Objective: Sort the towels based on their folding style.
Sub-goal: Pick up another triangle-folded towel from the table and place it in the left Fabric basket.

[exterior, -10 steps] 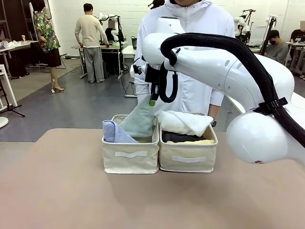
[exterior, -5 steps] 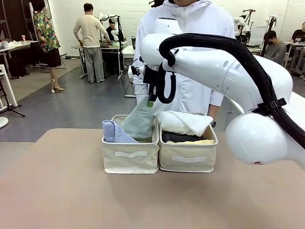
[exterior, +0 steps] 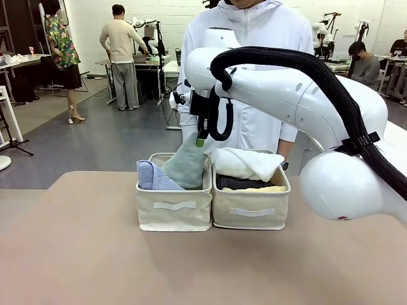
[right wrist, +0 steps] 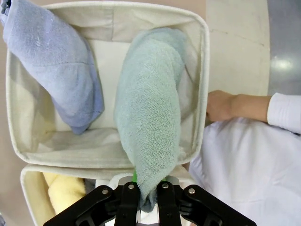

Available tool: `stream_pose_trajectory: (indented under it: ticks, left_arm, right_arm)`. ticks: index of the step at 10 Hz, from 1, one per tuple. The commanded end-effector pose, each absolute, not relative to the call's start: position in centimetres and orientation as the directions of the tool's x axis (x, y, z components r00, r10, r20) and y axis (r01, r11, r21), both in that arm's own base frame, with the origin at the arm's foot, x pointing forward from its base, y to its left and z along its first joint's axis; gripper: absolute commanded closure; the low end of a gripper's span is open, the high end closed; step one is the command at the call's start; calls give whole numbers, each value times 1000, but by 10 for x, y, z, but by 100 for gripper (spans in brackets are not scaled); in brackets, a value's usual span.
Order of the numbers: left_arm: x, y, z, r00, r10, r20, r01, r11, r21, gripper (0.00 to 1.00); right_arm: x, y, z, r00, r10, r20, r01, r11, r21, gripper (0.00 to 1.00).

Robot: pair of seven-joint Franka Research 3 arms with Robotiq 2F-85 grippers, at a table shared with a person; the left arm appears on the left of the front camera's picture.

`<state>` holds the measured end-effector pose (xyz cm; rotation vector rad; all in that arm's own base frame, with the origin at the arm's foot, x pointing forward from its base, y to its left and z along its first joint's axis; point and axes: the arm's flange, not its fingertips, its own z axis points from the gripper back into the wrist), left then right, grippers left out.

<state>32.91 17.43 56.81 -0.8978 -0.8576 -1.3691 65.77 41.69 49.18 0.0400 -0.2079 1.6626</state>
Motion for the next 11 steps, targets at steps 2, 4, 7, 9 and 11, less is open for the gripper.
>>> stream_pose_trajectory:
  ticks: [2, 4, 7, 9, 11]
  left_arm:
    - [329, 175, 568, -1, -411, 912, 1000, -4, -1, 0]
    - [329, 175, 568, -1, -411, 912, 1000, -4, -1, 0]
    - [329, 175, 568, -1, -411, 912, 1000, -4, -1, 0]
    - [329, 175, 568, -1, -411, 912, 1000, -4, -1, 0]
    - [329, 175, 568, -1, -411, 912, 1000, -4, -1, 0]
  right_arm:
    - [623, 403, 462, -110, 987, 119, -991, -100, -86, 89]
    - [629, 408, 447, -108, 990, 94, -994, -103, -47, 89]
    - [635, 414, 432, -101, 993, 68, -995, -100, -16, 89]
    - [638, 417, 426, -100, 993, 57, -995, -100, -3, 89]
    - [636, 418, 426, -103, 993, 56, -995, -103, -6, 69]
